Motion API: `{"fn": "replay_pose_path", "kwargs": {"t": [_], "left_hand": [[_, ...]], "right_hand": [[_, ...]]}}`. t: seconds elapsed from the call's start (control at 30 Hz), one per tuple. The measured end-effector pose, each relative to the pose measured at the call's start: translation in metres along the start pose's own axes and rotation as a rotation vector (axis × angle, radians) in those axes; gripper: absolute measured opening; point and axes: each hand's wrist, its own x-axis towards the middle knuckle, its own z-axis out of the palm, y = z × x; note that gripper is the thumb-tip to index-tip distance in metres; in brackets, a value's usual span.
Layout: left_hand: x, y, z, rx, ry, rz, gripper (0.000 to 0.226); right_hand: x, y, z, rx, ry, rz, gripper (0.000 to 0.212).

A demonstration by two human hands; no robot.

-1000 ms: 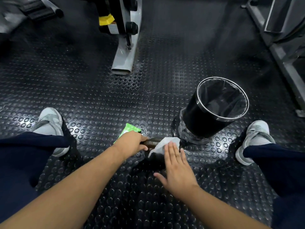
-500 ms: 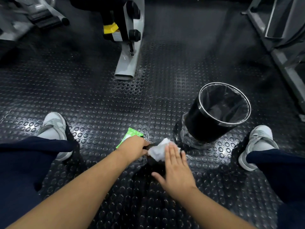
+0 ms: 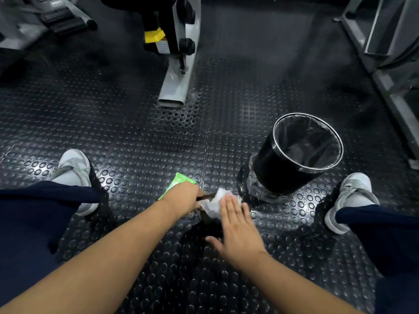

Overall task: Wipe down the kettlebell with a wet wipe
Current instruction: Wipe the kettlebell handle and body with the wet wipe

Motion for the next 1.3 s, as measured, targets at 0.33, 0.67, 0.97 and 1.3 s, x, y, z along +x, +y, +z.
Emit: {"fn": "replay_pose_path", "kwargs": {"t": [0.33,0.67,0.97,1.3], "left_hand": [[0.003,-0.003,0.003,-0.025,0.004,0.039,0.021],[0.005,-0.006,0.006,-0.021,0.032,0.05,0.016],[0.008,-0.007,0.008,-0.054,-0.006,0.026,0.028],[0.005,-0.005,0.006,-0.015,-0.01,0.022,0.018]], "right_hand": [[0.006,-0.002,-0.017,0.099,0.12,0.11,0.094],[0.007,-0.018,-0.011,-0.022,0.097,-0.047,0.094],[0.011,0.01,-0.007,0.109,0.061,0.15,0.101],[0.007,-0.024,0.006,0.08,0.071,-0.056,0.101]]}}
